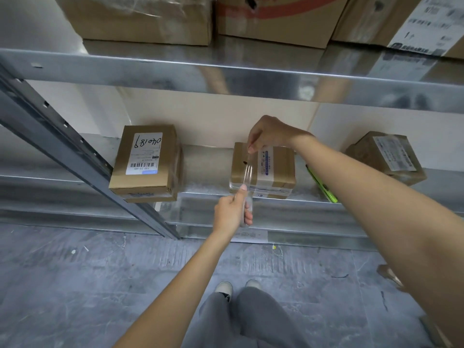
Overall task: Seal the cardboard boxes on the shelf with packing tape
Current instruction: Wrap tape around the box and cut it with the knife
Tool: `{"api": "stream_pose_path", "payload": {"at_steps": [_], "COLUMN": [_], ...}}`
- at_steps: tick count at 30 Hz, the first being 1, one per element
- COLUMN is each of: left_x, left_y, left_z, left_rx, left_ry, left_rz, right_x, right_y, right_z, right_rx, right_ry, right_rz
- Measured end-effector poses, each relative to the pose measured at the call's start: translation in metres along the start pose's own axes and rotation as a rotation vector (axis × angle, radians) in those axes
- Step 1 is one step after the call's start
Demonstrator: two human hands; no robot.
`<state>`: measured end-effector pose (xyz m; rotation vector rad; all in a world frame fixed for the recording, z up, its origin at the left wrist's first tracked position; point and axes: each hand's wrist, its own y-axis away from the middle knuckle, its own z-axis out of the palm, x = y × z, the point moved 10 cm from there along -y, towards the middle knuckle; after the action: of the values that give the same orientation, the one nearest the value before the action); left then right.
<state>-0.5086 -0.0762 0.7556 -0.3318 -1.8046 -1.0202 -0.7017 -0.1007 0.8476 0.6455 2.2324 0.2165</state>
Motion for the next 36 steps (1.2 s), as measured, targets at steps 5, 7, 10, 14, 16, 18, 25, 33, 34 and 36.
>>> {"api": "stream_pose_path", "payload": {"at_steps": [5,7,10,14,16,18,25,33,34,36], "left_x": [0.020,0.021,0.013,0.020,0.025,0.022,0.013,0.023,0.023,0.022], "left_y": [-0.003,-0.009,-0.015,-0.021,-0.020,-0.023,-0.036,-0.040,-0.040,-0.041], "left_z": [0.004,0.009,0.015,0.015,0.017,0.018,0.013,0.013,0.013,0.013], "left_rx": [0.030,-0.016,-0.065,-0.046,-0.052,-0.052,0.003,0.049,0.052,0.056], "left_ry": [-0.053,-0.146,-0.194,-0.168,-0.198,-0.175,-0.144,-0.259,-0.265,-0.278], "left_rz": [-0.009,-0.036,-0.124,-0.118,-0.110,-0.144,-0.189,-0.153,-0.154,-0.156], "right_x": [-0.005,-0.004,0.000,0.012,0.019,0.024,0.045,0.052,0.053,0.052], "right_y": [-0.019,-0.028,-0.038,-0.046,-0.049,-0.052,-0.063,-0.070,-0.071,-0.072], "right_z": [-0.002,-0.003,-0.009,-0.011,-0.010,-0.007,0.010,0.006,0.005,0.005], "right_rx": [0.000,0.002,0.007,0.002,0.014,0.038,0.089,0.092,0.093,0.102], "right_ry": [0.044,0.063,0.059,0.015,0.019,0.036,0.037,0.014,0.013,0.017], "right_rz": [-0.081,-0.094,-0.096,-0.065,-0.064,-0.072,-0.035,-0.019,-0.019,-0.025]}}
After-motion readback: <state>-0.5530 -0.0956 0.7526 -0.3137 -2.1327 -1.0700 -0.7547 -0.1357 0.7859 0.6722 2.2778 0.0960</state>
